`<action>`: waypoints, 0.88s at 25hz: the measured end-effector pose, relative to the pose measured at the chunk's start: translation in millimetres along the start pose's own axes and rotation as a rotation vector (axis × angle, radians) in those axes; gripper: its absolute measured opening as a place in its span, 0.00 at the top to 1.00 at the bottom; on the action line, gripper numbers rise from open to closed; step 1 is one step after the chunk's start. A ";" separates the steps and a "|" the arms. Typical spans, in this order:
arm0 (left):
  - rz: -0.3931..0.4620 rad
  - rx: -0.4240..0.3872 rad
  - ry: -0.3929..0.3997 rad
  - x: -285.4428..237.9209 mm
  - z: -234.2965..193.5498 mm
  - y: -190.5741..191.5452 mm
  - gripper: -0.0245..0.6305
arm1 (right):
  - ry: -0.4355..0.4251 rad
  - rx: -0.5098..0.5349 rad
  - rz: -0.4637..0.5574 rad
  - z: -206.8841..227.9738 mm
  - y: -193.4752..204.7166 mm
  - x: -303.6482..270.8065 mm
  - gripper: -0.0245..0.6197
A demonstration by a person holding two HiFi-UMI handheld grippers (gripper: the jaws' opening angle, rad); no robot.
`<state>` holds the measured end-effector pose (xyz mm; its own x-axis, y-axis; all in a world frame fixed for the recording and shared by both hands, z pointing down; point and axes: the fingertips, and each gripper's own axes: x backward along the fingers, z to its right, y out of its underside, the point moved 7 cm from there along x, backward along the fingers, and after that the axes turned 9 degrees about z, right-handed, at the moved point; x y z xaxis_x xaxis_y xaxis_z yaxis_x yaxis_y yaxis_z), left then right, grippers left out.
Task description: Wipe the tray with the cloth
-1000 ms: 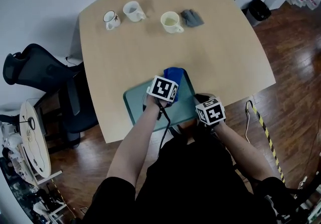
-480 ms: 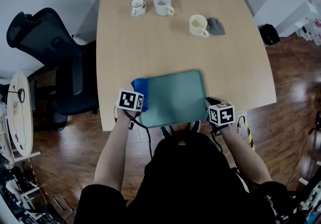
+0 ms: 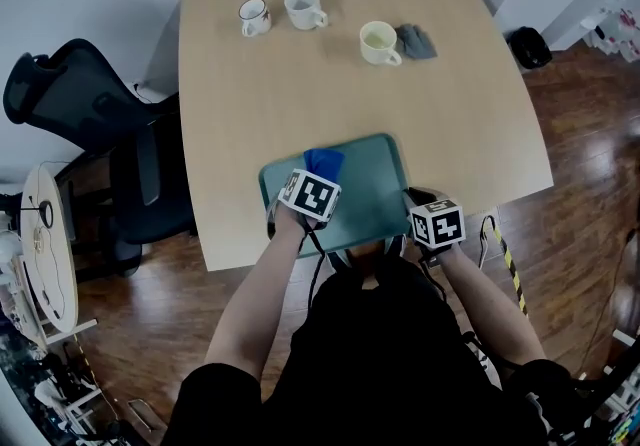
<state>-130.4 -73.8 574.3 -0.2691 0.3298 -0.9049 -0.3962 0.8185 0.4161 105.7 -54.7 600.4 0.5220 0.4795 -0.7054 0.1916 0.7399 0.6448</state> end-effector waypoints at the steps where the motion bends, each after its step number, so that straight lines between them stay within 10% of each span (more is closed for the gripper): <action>1: -0.004 -0.033 0.021 -6.7 13.1 -11.8 0.74 | 0.000 0.001 0.004 0.1 0.1 0.6 0.91; 11: -0.027 -0.303 0.181 -54.3 117.4 -91.5 0.74 | -0.007 0.003 0.042 1.9 3.2 3.6 0.91; 17: 0.012 -0.133 0.226 -31.2 94.9 -65.6 0.74 | -0.006 0.003 0.034 4.2 4.9 4.6 0.91; 22: 0.006 -0.075 0.076 1.8 30.7 11.7 0.74 | -0.001 0.005 0.024 8.7 6.9 3.1 0.91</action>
<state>-108.6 -49.3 574.8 -0.3362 0.2960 -0.8941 -0.4582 0.7780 0.4299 115.9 -52.3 605.2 0.5271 0.4968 -0.6895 0.1836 0.7256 0.6632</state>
